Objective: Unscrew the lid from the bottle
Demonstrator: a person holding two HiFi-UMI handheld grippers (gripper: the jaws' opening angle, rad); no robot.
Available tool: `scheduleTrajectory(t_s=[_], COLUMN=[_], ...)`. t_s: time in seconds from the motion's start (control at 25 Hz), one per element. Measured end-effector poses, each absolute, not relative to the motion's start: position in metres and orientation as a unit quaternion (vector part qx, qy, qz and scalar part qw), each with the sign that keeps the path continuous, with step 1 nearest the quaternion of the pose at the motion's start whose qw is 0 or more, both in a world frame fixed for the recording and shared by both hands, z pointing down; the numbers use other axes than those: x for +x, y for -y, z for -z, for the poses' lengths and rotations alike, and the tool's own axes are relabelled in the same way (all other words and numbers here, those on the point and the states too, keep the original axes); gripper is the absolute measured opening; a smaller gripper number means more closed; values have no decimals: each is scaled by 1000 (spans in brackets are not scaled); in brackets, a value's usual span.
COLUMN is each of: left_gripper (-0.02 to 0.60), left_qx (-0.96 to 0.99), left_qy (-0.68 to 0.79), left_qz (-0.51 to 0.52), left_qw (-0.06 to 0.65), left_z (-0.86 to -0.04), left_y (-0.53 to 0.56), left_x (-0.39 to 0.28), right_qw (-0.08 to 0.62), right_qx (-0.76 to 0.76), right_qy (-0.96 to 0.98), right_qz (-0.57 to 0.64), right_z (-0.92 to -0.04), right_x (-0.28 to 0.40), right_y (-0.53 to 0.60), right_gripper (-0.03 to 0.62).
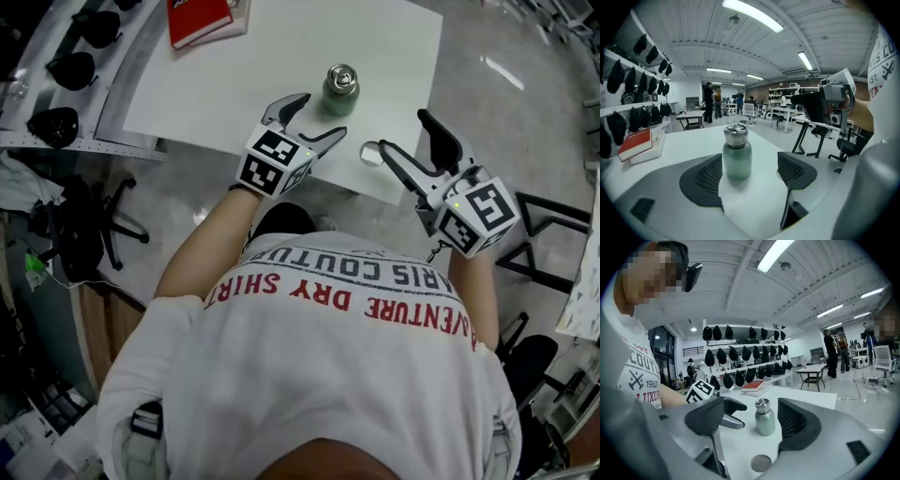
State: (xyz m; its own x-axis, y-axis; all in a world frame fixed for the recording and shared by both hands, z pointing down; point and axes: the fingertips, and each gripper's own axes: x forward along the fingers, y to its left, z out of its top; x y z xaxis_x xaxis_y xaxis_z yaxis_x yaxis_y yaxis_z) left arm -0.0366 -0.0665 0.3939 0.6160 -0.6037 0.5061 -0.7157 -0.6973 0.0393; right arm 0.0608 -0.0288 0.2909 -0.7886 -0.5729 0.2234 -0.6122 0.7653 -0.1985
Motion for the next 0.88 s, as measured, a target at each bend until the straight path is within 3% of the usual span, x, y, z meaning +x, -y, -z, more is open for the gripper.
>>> scheduleTrajectory(t_s=[0.88], left_gripper=[376], left_qx=[918], left_qy=[279], left_qz=[-249], left_qw=[128], left_z=[-459], left_y=[127], left_x=[-16], right_qw=[121], right_qx=[329], right_qy=[923], right_qz=[-162], right_z=[-337], right_x=[33], right_y=[72], right_gripper=[336])
